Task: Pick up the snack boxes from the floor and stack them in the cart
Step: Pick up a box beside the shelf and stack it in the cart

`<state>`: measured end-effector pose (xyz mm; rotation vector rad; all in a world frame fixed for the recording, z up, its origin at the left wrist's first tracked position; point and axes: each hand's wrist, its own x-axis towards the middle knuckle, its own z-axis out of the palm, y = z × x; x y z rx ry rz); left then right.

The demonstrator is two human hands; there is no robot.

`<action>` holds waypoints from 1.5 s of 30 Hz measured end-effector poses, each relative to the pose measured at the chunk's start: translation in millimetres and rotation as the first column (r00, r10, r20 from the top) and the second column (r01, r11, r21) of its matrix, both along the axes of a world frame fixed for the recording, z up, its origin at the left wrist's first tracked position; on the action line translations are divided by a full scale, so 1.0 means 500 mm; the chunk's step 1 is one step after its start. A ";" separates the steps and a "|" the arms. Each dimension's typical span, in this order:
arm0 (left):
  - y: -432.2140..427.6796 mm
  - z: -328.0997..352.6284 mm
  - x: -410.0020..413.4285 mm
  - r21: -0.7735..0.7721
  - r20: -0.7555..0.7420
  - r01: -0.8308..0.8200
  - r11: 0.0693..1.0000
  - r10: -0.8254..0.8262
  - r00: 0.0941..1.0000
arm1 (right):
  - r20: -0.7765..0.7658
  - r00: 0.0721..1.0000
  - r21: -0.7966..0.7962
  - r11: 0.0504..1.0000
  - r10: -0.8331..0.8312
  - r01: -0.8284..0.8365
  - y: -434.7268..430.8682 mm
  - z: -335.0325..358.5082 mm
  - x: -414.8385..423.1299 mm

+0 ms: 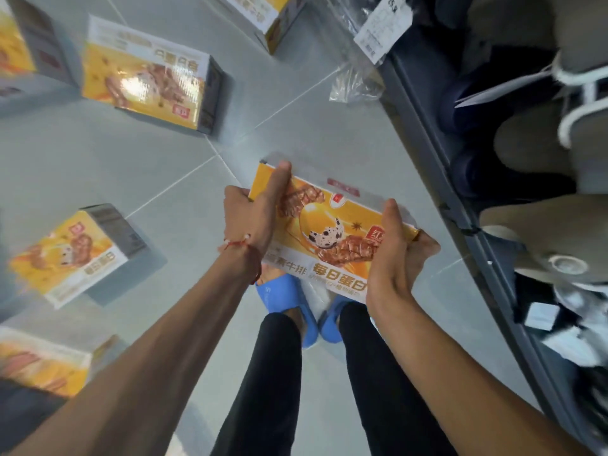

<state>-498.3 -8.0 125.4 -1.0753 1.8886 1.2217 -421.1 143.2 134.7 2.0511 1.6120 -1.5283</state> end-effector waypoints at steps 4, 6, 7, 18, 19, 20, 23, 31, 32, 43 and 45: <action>-0.022 0.142 0.015 0.000 -0.002 -0.050 0.999 0.050 0.999 | -0.071 0.997 -0.043 0.999 -0.011 0.008 -0.003 0.120 0.009; -0.032 0.212 0.029 0.034 -0.006 -0.077 0.996 0.077 0.997 | -0.117 0.993 -0.089 0.996 0.001 -0.012 0.000 0.186 0.014; -0.037 0.244 0.035 0.051 -0.010 -0.093 0.994 0.094 0.996 | -0.136 0.991 -0.107 0.994 0.013 -0.028 0.002 0.216 0.015; -0.076 0.593 0.121 0.200 -0.108 -0.128 0.972 0.151 0.983 | -0.390 0.853 -0.120 0.900 0.346 -0.420 0.031 0.548 0.047; -0.079 0.623 0.127 0.211 -0.125 -0.134 0.968 0.162 0.979 | -0.416 0.832 -0.119 0.886 0.366 -0.449 0.034 0.579 0.050; -0.082 0.651 0.132 0.218 -0.147 -0.134 0.967 0.169 0.975 | -0.437 0.816 -0.119 0.874 0.379 -0.470 0.037 0.609 0.054; -0.083 0.733 0.146 0.231 -0.208 -0.093 0.968 0.142 0.968 | -0.492 0.784 -0.139 0.855 0.379 -0.500 0.050 0.690 0.072; -0.060 0.917 0.160 0.265 -0.262 -0.095 0.960 0.166 0.951 | -0.601 0.698 -0.148 0.804 0.389 -0.575 0.096 0.848 0.108; -0.056 0.934 0.162 0.261 -0.263 -0.093 0.961 0.163 0.951 | -0.610 0.685 -0.151 0.791 0.398 -0.593 0.104 0.865 0.108; -0.019 1.041 0.168 0.268 -0.317 0.048 0.962 0.041 0.947 | -0.669 0.656 -0.140 0.807 0.349 -0.573 0.149 0.973 0.124; -0.012 1.053 0.159 0.268 -0.352 0.138 0.954 -0.037 0.935 | -0.667 0.677 -0.148 0.835 0.311 -0.530 0.147 0.982 0.144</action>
